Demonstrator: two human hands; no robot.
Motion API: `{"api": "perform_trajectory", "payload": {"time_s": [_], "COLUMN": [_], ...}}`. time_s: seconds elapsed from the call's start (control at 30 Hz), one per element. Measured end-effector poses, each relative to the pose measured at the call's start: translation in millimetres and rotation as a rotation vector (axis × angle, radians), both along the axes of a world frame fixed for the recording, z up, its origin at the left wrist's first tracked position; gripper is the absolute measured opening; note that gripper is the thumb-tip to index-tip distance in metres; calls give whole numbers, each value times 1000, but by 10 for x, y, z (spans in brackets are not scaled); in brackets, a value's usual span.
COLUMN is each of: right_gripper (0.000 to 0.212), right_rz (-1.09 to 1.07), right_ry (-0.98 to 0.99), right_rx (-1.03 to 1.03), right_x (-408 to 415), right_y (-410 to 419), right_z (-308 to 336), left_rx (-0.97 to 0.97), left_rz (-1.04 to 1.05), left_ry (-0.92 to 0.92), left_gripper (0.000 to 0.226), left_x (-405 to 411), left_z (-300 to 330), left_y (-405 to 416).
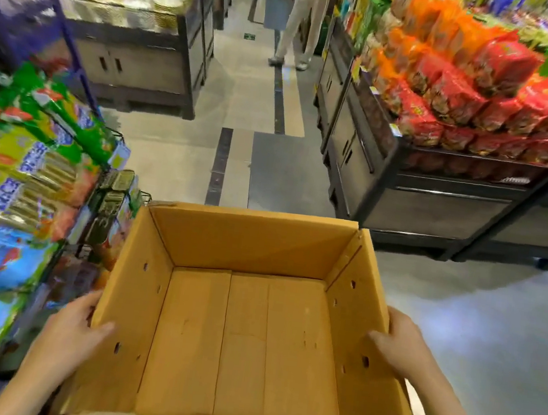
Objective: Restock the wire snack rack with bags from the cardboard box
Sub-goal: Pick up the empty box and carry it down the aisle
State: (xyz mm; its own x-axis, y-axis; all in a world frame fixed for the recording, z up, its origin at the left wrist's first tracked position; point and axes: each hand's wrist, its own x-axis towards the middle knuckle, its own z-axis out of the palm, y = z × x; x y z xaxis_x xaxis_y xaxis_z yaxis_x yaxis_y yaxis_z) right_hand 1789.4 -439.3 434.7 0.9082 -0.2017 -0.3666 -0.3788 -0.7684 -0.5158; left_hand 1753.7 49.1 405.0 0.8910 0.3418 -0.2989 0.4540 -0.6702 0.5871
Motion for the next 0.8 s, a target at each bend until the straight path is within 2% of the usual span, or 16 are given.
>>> {"api": "perform_trajectory", "payload": {"time_s": [0.17, 0.37, 0.5, 0.63, 0.8], "right_gripper": [24, 21, 34, 45, 40], "right_rz": [-39, -25, -20, -12, 28], "right_ry": [3, 17, 19, 27, 16], "right_rx": [22, 17, 12, 10, 22], "right_x": [1040, 2503, 3638, 4699, 5951], "right_y": [159, 218, 221, 293, 417], "right_z": [31, -116, -246, -106, -29], "left_rx": [-23, -57, -75, -62, -13], "left_rz": [-27, -28, 42, 90, 88], "left_ry": [7, -34, -27, -26, -2], "left_gripper": [54, 45, 45, 42, 42], "left_x": [1153, 2589, 3557, 4493, 5506], "left_z": [124, 39, 13, 90, 219], "left_y": [132, 175, 141, 176, 301]}}
